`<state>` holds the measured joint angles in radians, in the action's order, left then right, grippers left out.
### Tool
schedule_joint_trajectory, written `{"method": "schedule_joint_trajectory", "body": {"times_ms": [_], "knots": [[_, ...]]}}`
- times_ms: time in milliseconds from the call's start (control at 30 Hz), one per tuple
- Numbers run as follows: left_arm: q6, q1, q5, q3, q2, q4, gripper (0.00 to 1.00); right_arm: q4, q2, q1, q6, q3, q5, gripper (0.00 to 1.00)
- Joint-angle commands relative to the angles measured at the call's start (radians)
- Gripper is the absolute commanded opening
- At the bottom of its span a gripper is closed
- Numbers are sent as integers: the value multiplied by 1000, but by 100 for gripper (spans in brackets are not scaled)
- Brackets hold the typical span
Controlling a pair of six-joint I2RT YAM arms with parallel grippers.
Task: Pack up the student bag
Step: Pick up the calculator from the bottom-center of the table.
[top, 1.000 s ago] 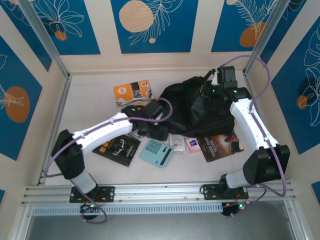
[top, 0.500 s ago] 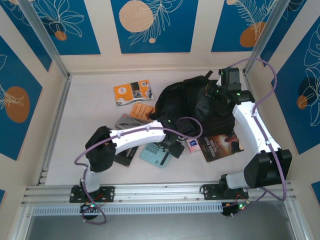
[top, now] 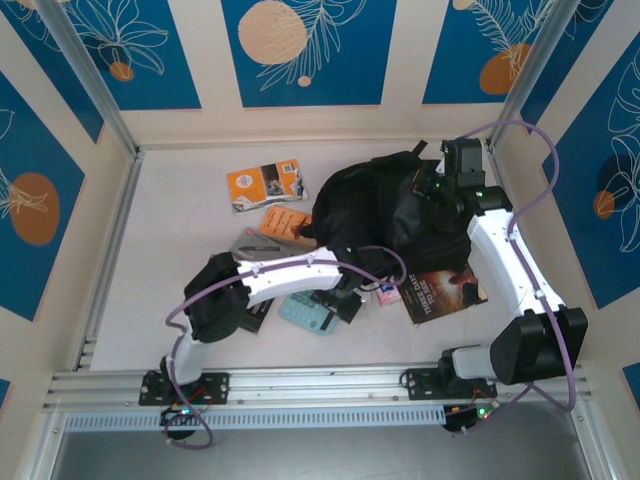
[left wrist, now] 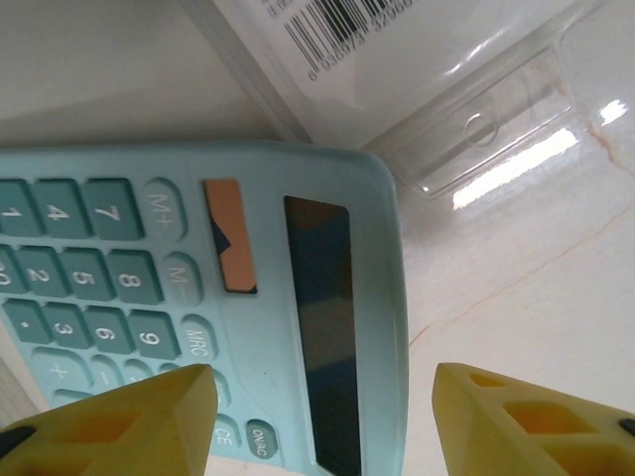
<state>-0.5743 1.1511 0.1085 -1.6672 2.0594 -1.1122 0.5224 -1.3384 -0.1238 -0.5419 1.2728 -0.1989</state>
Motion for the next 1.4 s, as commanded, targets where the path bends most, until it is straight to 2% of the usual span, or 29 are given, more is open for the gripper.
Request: {"method": "schedule_joint_trajectory", "body": {"times_ms": [0, 333, 500, 667, 1067, 1200, 1367], "knots": [[-12, 19, -17, 10, 26, -26, 57, -40, 37, 7, -18, -13, -25, 0], [-2, 27, 19, 22, 68, -23, 46, -57, 57, 9, -26, -36, -14, 0], [2, 29, 52, 38, 79, -27, 28, -63, 68, 10, -29, -43, -5, 0], [5, 29, 103, 53, 58, -40, 19, -61, 67, 9, -32, -35, 8, 0], [37, 29, 185, 86, -69, -116, 10, -55, 79, 9, -36, -21, 26, 0], [59, 29, 231, 76, -114, -161, 1, -55, 85, 8, -33, -21, 32, 0], [85, 25, 248, 67, -181, -179, 0, -68, 97, 7, -7, -27, 62, 0]]}}
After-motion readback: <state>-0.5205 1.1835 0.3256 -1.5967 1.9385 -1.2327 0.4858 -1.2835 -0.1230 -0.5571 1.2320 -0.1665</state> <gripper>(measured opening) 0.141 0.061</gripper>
